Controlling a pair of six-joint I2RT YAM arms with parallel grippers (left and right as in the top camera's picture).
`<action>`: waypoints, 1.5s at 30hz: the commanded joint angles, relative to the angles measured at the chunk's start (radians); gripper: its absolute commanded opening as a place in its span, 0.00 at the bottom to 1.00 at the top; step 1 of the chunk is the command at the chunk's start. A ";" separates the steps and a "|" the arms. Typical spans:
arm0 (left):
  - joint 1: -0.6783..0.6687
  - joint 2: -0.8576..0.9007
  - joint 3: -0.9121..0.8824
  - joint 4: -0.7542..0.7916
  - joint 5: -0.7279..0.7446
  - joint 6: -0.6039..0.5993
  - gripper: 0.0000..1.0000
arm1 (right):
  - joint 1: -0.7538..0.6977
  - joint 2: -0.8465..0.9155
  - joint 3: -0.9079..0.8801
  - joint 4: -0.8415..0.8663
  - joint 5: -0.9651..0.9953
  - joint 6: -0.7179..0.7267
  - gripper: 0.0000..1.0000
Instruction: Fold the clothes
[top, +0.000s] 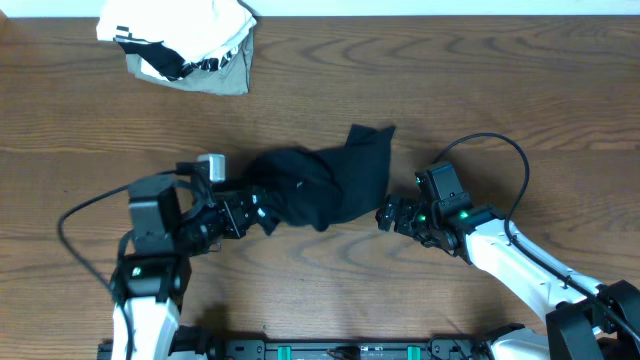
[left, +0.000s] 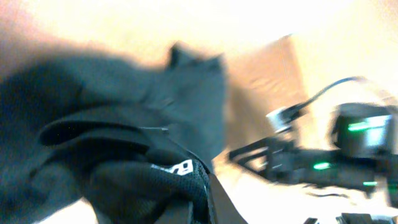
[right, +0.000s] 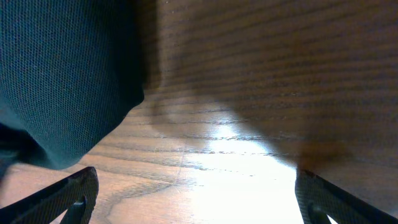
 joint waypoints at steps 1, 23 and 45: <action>0.004 -0.106 0.066 0.030 0.058 -0.061 0.06 | 0.013 0.005 -0.021 -0.015 -0.027 0.020 0.99; 0.004 -0.237 0.083 0.179 -0.182 -0.287 0.06 | 0.114 0.005 -0.021 0.176 -0.184 0.504 0.99; 0.004 -0.243 0.083 0.364 -0.051 -0.462 0.06 | 0.164 0.011 -0.021 0.292 0.018 0.906 0.99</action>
